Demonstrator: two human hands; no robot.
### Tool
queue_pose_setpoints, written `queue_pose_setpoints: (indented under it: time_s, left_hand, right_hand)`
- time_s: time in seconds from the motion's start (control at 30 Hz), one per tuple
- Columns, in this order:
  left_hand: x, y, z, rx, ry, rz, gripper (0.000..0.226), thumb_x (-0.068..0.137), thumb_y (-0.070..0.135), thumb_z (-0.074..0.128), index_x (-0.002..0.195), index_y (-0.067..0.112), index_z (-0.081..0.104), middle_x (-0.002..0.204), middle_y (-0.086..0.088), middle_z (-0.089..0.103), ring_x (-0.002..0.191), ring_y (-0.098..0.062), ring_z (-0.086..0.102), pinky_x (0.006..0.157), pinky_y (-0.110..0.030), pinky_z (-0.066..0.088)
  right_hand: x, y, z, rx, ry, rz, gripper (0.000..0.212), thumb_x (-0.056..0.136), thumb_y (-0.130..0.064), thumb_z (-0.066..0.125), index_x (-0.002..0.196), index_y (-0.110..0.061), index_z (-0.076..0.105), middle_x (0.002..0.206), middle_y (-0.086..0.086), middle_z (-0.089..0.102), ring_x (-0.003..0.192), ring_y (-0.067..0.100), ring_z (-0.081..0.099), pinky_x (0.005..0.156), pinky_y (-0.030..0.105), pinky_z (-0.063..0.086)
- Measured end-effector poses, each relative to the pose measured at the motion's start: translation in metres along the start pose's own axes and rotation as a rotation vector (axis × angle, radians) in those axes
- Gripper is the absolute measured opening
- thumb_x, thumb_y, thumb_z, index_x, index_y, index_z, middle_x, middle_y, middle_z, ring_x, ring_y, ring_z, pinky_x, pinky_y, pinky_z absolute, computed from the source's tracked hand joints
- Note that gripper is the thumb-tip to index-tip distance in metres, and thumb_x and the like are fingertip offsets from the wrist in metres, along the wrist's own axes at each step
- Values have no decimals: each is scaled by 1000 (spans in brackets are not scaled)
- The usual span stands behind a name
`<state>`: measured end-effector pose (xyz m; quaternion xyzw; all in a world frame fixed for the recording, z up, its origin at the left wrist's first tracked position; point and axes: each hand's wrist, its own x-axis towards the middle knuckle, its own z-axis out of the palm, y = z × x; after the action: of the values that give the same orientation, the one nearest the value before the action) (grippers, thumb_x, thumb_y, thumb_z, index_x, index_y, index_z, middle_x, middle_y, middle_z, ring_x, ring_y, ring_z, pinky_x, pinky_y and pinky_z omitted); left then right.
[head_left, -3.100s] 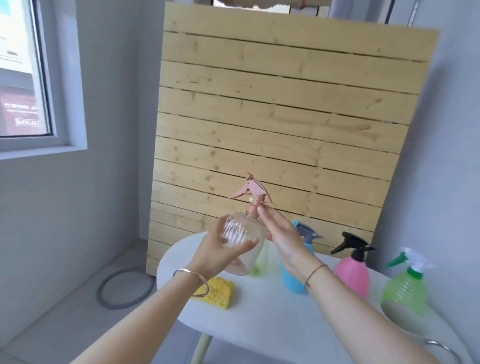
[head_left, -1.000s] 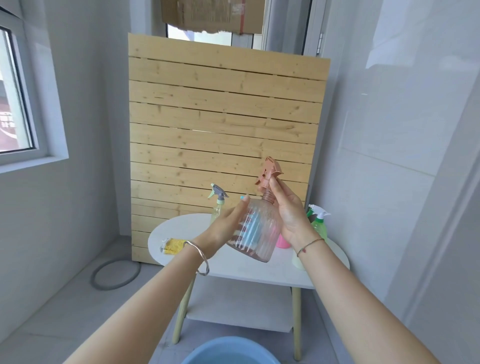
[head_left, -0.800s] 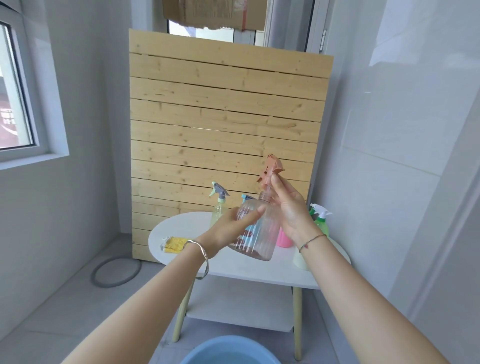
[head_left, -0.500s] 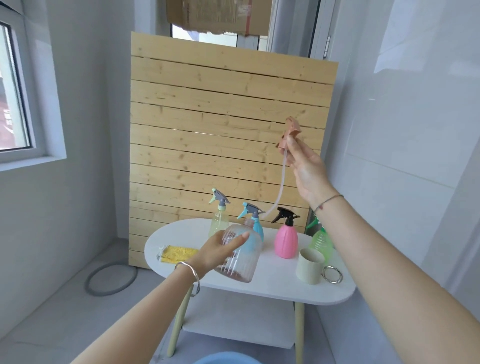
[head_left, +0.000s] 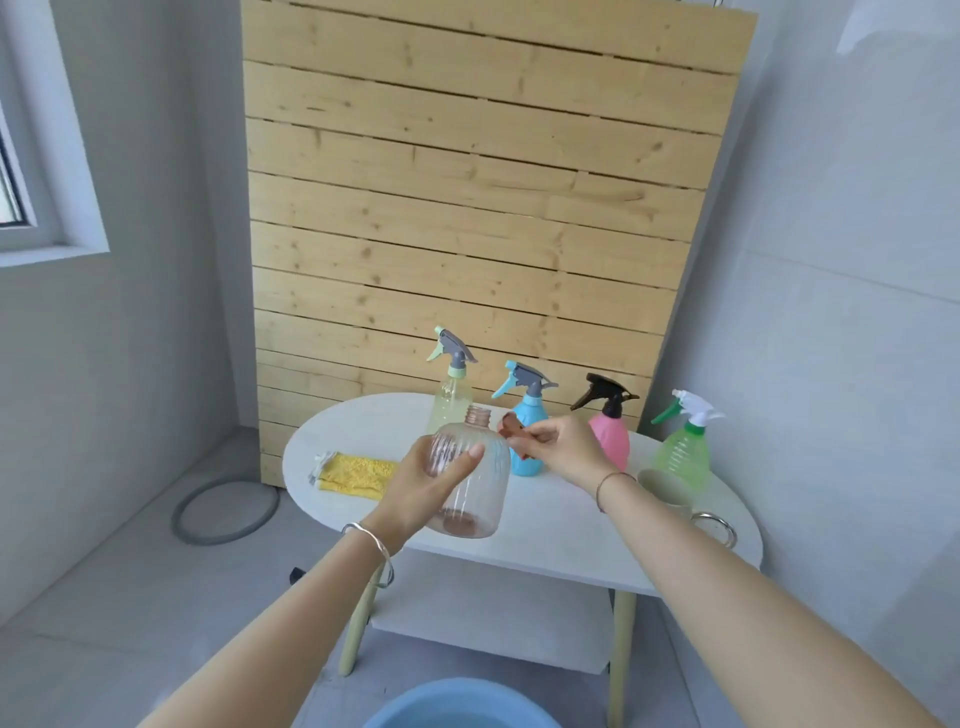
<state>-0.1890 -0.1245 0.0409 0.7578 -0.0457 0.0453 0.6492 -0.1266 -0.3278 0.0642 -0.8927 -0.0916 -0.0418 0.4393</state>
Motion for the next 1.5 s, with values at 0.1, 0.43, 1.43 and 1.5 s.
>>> queue_pose_setpoints:
  time_s: [0.1,0.43,1.43,1.5]
  left_hand:
    - [10,-29,4,0,31,-16,33,84,45,70,99,18,58,89,8,61,78,4,58,73,-22,44]
    - [37,-85,9,4,114,-56,37,83,37,70,109,15,56,106,1,63,92,1,57,66,-5,42]
    - [-19,-51,93,-137,-53,-88,104,51,72,78,137,23,46,137,6,53,122,-7,54,97,-41,52]
    - [-30,-49,89,-151,-61,-86,96,58,63,82,138,24,46,140,7,51,122,-5,53,100,-41,50]
  right_hand:
    - [15,37,27,-101,-31,68,22,75,-37,77,77,-16,73,72,0,71,77,17,66,80,37,52]
    - [37,104,72,-98,-43,167,27,69,-45,79,75,-20,72,75,-4,72,80,15,66,82,35,52]
    - [-86,203,-88,208,585,514,43,98,-28,49,88,14,52,79,9,46,78,20,40,65,30,31]
    - [-94,197,-80,237,557,511,30,98,-25,49,84,0,55,72,4,47,71,20,42,60,25,32]
